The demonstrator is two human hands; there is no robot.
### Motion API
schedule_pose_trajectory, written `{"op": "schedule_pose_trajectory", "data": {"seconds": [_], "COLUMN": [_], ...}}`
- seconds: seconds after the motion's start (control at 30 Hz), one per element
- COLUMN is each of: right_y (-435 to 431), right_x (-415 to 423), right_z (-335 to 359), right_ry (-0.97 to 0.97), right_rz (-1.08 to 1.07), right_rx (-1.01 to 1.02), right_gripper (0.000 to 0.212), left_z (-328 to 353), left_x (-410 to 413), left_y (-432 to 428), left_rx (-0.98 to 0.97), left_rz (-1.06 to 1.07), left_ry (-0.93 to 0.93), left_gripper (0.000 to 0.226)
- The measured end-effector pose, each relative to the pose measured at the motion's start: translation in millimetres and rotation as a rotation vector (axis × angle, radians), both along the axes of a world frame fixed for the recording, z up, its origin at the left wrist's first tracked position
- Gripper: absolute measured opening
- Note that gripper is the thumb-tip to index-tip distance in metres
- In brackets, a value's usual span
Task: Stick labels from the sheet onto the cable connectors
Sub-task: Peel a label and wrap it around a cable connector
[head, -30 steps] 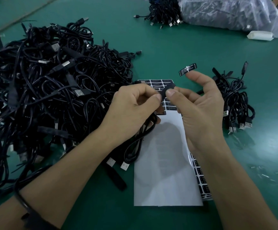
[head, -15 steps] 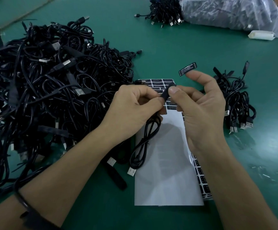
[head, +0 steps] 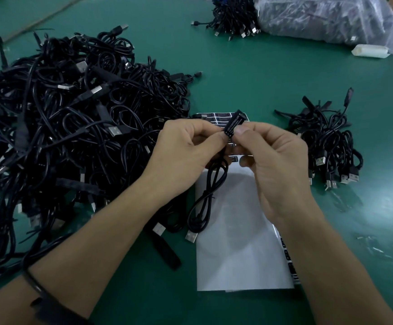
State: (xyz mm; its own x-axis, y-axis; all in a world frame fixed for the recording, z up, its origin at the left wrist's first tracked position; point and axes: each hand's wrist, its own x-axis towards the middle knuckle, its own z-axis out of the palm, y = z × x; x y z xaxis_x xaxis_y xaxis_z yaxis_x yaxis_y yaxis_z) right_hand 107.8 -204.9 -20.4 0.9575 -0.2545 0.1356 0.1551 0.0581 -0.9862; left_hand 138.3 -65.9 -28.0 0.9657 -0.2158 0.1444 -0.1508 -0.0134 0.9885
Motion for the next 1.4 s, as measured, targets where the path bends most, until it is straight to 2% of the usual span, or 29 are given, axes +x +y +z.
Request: {"op": "schedule_pose_trajectory", "data": {"seconds": [0.37, 0.7, 1.4], "right_y": [-0.5, -2.5, -1.8], "right_x": [-0.4, -0.7, -0.6], "right_z": [0.2, 1.1, 0.0], "right_ry": [-0.059, -0.098, -0.141], "right_rz": [-0.005, -0.018, -0.041], "right_rx": [-0.059, -0.135, -0.214], "right_gripper": [0.02, 0.02, 0.021], "left_z": [1.6, -0.9, 0.9], "left_x": [-2.7, -1.2, -1.8], "left_y": [1.3, 1.5, 1.7], "left_rx": [-0.033, -0.034, -0.061], "left_rz": [-0.098, -0.092, -0.104], "left_ry": [-0.033, -0.007, 0.031], "left_gripper": [0.026, 0.016, 0.01]}}
